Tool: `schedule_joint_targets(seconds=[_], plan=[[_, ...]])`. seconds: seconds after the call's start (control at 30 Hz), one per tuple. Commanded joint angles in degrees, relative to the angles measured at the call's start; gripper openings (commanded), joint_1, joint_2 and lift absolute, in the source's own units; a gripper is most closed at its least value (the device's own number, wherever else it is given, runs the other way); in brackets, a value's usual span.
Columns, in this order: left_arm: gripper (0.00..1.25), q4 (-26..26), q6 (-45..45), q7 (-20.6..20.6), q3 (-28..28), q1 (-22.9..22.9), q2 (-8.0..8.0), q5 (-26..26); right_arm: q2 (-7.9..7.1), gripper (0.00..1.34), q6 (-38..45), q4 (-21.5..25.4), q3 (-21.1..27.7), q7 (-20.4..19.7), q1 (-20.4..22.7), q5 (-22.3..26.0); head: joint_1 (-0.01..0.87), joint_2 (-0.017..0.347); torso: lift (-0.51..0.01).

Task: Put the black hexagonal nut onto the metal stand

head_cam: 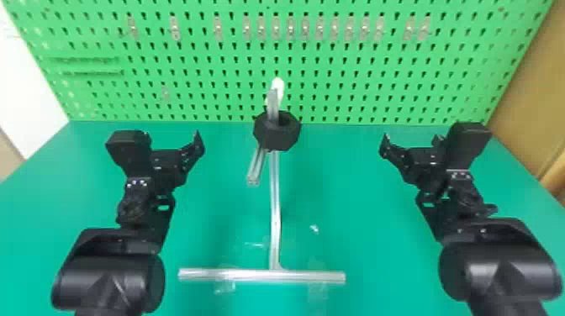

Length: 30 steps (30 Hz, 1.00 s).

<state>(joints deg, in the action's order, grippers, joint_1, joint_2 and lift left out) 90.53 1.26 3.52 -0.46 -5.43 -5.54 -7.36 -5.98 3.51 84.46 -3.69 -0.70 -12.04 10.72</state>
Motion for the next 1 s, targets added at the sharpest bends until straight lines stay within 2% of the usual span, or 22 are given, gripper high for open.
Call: schedule_joint_targets(seconds=[0.0, 0.97], plan=[[1.08, 0.0, 0.1, 0.0, 0.0, 0.1, 0.00, 0.0, 0.00, 1.26, 0.0, 0.0, 0.0, 0.0, 0.0, 0.0, 0.693, 0.081, -0.001], [1.08, 0.0, 0.2, 0.1, 0.2, 0.2, 0.09, 0.1, 0.18, 1.26, 0.0, 0.0, 0.2, 0.0, -0.1, 0.4, 0.693, 0.081, -0.001]])
